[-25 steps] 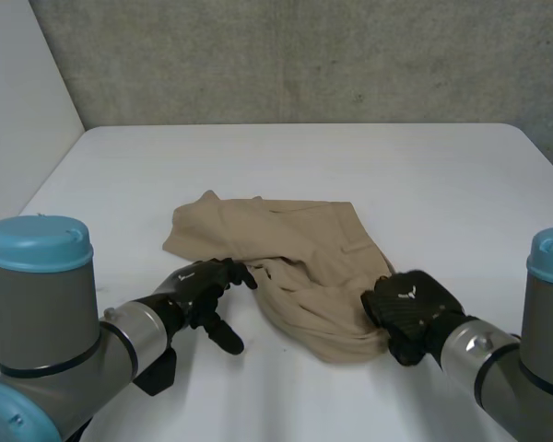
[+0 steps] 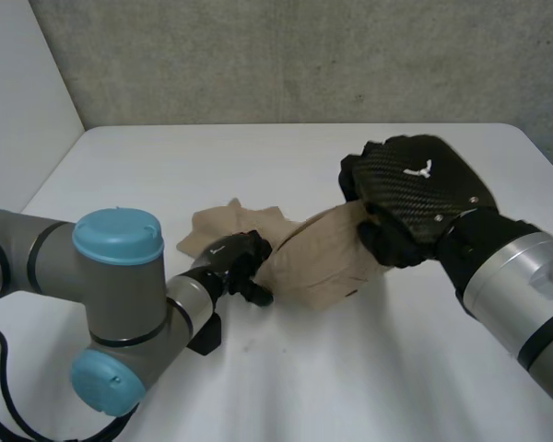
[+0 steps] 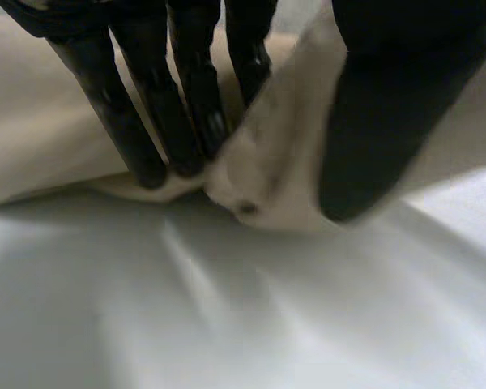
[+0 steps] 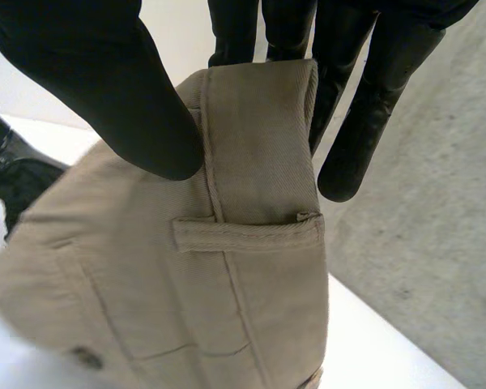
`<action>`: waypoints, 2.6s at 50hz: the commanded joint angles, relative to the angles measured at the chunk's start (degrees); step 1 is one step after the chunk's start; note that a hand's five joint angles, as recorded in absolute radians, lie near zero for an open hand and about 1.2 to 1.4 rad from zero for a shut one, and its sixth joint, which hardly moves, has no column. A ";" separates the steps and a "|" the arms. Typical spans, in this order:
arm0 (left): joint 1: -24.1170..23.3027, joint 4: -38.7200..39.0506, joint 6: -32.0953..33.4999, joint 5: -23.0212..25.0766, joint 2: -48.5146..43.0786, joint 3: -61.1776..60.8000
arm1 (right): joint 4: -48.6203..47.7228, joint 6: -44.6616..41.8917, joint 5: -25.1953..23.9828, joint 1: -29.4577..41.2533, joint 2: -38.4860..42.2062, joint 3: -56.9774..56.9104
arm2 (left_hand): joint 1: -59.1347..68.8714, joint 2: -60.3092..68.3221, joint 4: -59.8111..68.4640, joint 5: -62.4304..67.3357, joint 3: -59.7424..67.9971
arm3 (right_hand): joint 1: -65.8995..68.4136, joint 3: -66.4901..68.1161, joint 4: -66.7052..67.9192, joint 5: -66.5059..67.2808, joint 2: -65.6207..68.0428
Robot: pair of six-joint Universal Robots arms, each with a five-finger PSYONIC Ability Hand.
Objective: Fold the shorts.
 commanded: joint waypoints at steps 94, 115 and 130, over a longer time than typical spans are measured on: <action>-1.58 2.13 33.91 -10.10 24.43 -21.40 | -11.48 -15.59 1.85 -9.76 21.52 10.74 | -22.10 -18.68 -18.68 -18.27 -18.54 | 24.37 12.79 11.97 13.53 12.53; 26.02 1.61 34.79 18.98 23.92 -23.87 | -12.98 -10.58 -3.17 -14.87 21.43 13.03 | -19.15 -15.73 -15.73 -15.32 -15.59 | 24.37 12.79 11.97 13.53 12.53; 32.43 0.99 34.79 26.19 23.72 -28.87 | -13.59 -10.58 -3.17 -16.27 21.61 13.91 | -5.00 -1.59 -1.58 -1.18 -1.45 | 24.37 12.79 11.97 13.53 12.53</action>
